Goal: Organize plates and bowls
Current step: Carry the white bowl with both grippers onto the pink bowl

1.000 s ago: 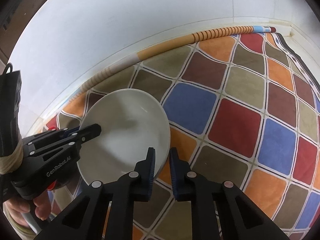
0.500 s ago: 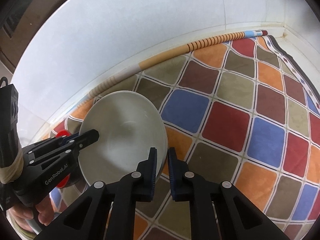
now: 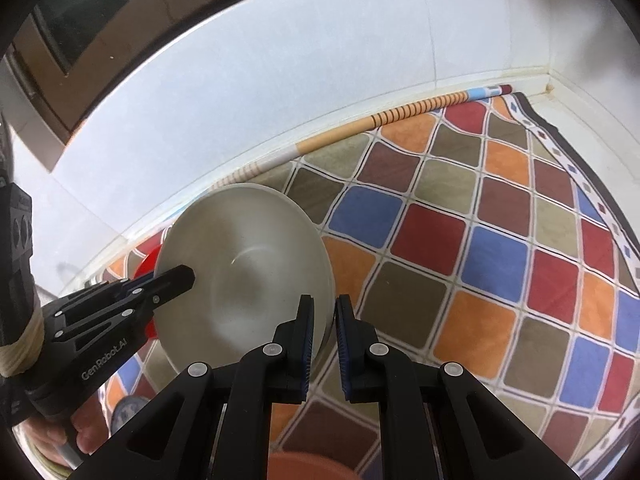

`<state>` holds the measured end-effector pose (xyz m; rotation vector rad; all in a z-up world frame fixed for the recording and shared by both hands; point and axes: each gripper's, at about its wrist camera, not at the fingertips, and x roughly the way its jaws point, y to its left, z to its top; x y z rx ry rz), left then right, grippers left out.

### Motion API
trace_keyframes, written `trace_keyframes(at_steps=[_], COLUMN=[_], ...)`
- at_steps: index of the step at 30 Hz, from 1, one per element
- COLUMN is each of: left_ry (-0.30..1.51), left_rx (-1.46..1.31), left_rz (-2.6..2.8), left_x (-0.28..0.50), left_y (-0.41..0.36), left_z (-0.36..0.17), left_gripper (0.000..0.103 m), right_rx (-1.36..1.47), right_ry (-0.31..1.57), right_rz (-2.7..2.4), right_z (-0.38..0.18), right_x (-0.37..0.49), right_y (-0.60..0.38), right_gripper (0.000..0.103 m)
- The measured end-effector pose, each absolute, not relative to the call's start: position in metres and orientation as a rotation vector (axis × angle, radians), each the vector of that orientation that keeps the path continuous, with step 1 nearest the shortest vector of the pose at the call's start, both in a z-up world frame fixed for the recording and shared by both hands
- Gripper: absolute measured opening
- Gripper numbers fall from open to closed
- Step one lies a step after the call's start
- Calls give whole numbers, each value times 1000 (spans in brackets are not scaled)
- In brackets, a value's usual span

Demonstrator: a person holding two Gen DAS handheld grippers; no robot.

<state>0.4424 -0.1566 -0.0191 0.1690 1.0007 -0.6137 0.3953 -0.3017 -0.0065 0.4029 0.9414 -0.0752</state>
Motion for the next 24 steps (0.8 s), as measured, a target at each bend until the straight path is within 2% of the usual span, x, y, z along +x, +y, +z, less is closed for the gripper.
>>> trace_keyframes(at_steps=[11, 24], left_ry=[994, 1058], left_rx=[148, 133], left_rz=[-634, -641], left_x=[390, 341], left_y=[-145, -131], left_z=[-9, -26], left_gripper=[10, 10], right_rx=[386, 385], right_ry=[916, 960], right_rz=[-84, -90], right_z=[11, -1], right_x=[343, 291], right_y=[-295, -284], right_gripper=[13, 13])
